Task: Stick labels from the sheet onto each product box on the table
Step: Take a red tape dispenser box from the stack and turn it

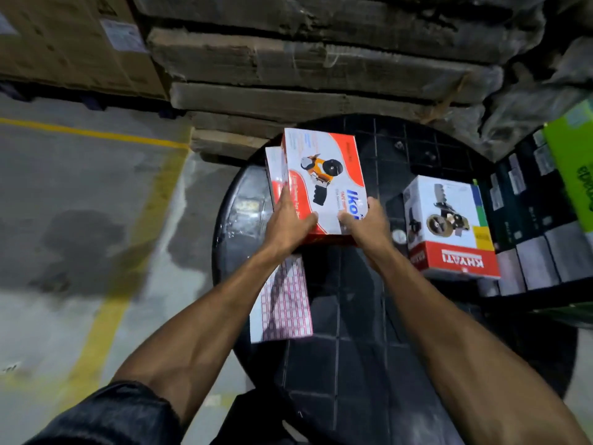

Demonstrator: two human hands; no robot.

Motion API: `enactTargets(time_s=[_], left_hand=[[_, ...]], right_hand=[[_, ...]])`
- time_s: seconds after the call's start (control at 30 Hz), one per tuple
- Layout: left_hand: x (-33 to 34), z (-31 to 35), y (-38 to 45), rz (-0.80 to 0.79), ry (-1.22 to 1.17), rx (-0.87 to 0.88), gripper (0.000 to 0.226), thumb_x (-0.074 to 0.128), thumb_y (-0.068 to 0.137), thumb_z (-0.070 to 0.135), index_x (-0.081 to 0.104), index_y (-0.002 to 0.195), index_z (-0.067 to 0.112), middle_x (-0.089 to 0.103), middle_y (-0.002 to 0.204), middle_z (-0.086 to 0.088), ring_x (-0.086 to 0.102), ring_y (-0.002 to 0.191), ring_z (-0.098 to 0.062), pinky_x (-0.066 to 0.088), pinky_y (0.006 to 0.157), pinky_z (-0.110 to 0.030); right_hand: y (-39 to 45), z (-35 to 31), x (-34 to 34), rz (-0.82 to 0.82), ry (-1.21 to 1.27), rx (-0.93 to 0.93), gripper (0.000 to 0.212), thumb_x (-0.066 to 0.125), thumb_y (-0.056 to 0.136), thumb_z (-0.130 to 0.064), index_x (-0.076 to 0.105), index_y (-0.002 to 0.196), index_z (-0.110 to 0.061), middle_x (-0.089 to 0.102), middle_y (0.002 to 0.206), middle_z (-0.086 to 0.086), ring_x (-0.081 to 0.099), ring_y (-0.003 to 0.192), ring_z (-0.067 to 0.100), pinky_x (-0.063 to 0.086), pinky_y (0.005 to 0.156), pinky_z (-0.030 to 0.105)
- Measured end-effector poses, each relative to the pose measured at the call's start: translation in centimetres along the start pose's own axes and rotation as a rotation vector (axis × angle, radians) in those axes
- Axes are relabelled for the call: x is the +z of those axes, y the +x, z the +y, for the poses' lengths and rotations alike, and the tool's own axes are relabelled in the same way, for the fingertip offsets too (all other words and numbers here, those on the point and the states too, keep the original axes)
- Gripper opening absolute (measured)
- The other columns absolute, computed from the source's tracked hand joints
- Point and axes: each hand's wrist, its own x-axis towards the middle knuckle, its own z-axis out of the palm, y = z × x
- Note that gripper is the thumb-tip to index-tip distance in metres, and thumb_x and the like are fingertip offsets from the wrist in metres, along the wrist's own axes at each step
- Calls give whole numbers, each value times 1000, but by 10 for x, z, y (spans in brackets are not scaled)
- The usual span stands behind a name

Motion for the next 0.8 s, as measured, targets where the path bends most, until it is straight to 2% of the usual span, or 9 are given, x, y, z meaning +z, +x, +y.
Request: enactTargets(time_s=[0.13,0.23,0.37,0.53,0.6,0.67,0.73,0.8], left_hand=[[26,-11,-60,-33,63,54,87,66,88,32,9,153,30,46,145,-1,56,119,-22,50,98,-45],[48,-21,-108,-43,106,82,85,64,89,34,9,153,31,42,149,5,52,123,-16,46,98,-36],[79,-33,-167,-99,81,108,80,64,92,34,10,152,34,46,144,9,52,115,-8,47,96,-35],[116,-53,-221,-134,-10,48,89,68,88,29,6,149,47,45,144,11,52,121,-11,48,99,-43],[126,-62,-237,-163,1,60,84,65,90,29,8,150,43,41,148,8,47,127,-12,41,106,-45],[132,-70,-248,-183,91,83,78,62,91,31,14,152,36,33,154,2,38,136,-18,35,111,-55],[134,-77,-257,-201,189,87,73,60,94,28,18,154,26,25,157,-4,30,141,-23,30,113,-58],[133,-78,-267,-216,237,96,73,59,95,28,16,155,25,19,160,-3,26,143,-23,26,115,-56]], right_hand=[[-56,43,-17,39,-110,3,63,63,82,-42,37,137,-25,56,124,3,60,105,20,56,86,46],[-98,76,-34,45,-165,15,71,59,90,-35,26,151,-24,44,138,7,49,121,25,45,102,42],[-148,120,-61,41,-147,46,70,59,91,-33,26,152,-23,40,140,7,47,122,23,42,97,33],[-192,171,-94,-40,-230,-4,69,61,91,-35,28,150,-22,42,140,10,49,122,26,43,104,46],[-204,186,-106,-79,-261,-46,65,62,91,-29,33,148,-19,44,139,11,48,123,27,41,106,41],[-215,198,-114,-150,-298,-71,62,62,90,-24,36,146,-17,44,136,12,49,121,26,40,103,35],[-224,209,-120,-222,-343,-101,67,62,90,-22,32,149,-16,41,138,12,48,123,26,39,102,34],[-230,217,-124,-262,-350,-129,71,64,90,-22,29,151,-15,39,142,11,45,126,25,38,103,34]])
